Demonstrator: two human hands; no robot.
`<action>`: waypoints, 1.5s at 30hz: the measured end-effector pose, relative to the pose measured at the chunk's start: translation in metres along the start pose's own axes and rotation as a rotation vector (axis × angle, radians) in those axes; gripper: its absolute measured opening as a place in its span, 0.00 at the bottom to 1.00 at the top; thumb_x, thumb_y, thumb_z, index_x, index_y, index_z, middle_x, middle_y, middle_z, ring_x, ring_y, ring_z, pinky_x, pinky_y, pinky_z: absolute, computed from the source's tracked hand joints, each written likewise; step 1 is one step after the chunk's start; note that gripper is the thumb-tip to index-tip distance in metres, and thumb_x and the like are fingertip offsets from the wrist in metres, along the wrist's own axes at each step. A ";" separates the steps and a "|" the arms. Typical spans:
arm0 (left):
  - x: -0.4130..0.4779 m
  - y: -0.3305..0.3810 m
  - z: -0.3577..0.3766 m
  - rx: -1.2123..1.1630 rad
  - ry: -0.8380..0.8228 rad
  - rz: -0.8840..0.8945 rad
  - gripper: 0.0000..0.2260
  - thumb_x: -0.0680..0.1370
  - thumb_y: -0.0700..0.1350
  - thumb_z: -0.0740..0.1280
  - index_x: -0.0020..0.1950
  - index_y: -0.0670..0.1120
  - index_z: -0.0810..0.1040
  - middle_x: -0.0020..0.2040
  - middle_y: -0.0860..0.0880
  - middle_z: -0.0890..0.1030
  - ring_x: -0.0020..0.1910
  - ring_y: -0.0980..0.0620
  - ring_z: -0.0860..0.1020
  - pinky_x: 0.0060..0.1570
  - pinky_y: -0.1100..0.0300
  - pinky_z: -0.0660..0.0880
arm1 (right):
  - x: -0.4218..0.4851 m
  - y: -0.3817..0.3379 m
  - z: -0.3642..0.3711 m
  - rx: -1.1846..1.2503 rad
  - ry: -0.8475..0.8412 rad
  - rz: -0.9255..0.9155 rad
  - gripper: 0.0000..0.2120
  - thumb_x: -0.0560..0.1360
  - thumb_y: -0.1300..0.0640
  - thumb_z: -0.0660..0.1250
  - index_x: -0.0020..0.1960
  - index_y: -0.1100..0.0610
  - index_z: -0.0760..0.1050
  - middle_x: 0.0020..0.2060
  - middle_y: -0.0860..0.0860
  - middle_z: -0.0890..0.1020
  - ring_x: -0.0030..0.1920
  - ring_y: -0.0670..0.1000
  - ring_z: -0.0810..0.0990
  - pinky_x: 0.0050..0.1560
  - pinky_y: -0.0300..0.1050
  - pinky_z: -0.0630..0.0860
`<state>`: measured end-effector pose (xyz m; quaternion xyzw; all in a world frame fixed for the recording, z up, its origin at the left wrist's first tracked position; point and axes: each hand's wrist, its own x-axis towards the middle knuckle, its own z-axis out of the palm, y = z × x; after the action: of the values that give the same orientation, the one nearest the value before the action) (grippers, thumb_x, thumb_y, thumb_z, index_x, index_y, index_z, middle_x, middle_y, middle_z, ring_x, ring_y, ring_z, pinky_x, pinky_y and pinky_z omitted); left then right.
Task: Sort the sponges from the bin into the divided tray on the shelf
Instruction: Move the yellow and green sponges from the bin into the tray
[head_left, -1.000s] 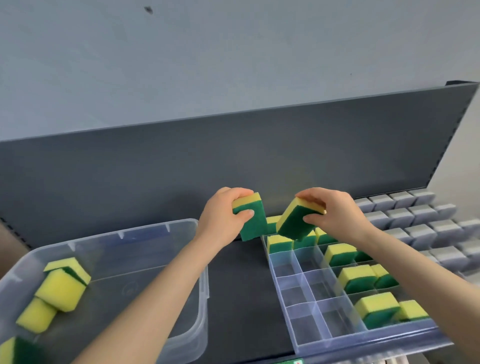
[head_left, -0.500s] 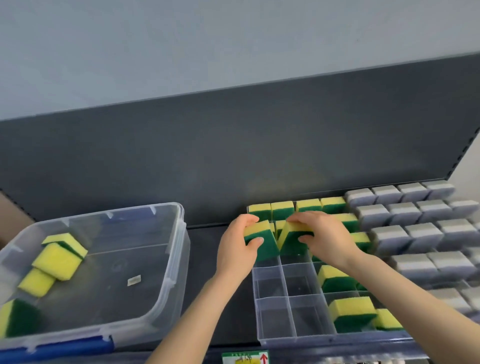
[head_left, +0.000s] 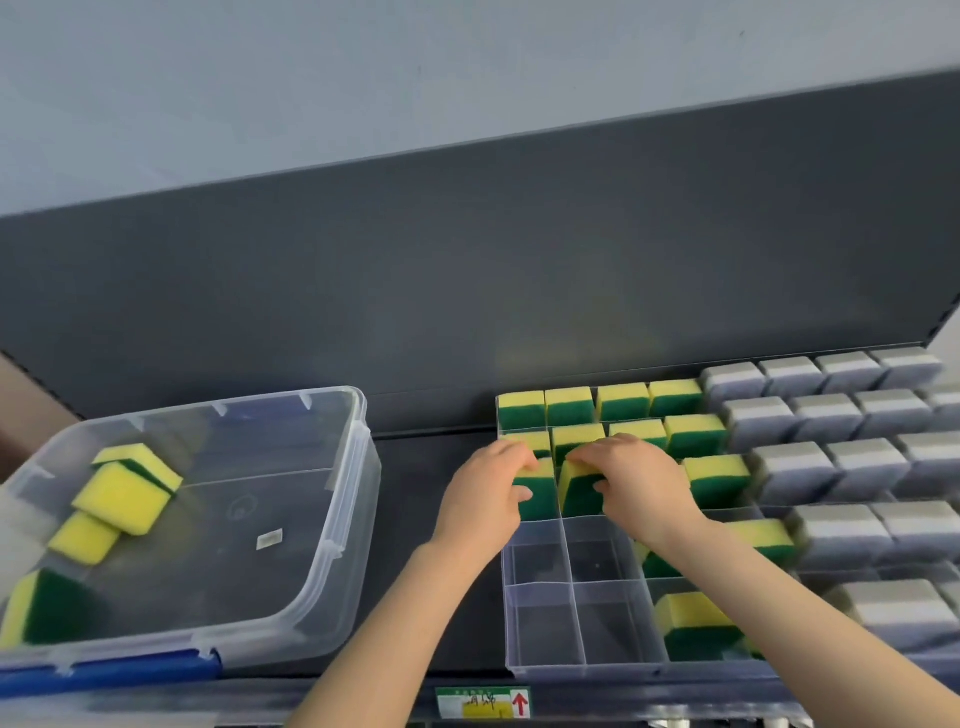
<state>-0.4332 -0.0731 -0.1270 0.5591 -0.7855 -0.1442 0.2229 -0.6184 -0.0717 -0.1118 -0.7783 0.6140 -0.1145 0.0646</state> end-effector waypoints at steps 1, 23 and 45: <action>-0.002 -0.002 0.004 0.000 -0.028 -0.020 0.11 0.76 0.37 0.67 0.55 0.50 0.76 0.59 0.55 0.77 0.55 0.56 0.74 0.51 0.66 0.69 | -0.001 0.000 0.002 0.003 -0.017 0.020 0.23 0.72 0.66 0.63 0.63 0.46 0.74 0.54 0.48 0.81 0.55 0.53 0.76 0.48 0.45 0.76; -0.012 0.000 -0.049 0.223 0.032 0.030 0.19 0.76 0.53 0.66 0.67 0.56 0.70 0.64 0.58 0.74 0.63 0.56 0.70 0.52 0.59 0.71 | 0.002 -0.032 -0.030 0.138 0.035 0.000 0.22 0.75 0.52 0.66 0.69 0.47 0.68 0.66 0.47 0.75 0.64 0.50 0.74 0.59 0.45 0.75; -0.102 -0.228 -0.246 0.419 0.028 -0.356 0.18 0.75 0.56 0.66 0.65 0.57 0.73 0.62 0.57 0.75 0.57 0.53 0.76 0.49 0.57 0.74 | 0.083 -0.284 0.005 0.168 -0.054 -0.247 0.23 0.74 0.50 0.64 0.69 0.46 0.68 0.64 0.42 0.76 0.63 0.46 0.74 0.61 0.43 0.72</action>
<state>-0.0939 -0.0470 -0.0435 0.7244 -0.6842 -0.0074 0.0844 -0.3318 -0.0852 -0.0395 -0.8426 0.5000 -0.1513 0.1313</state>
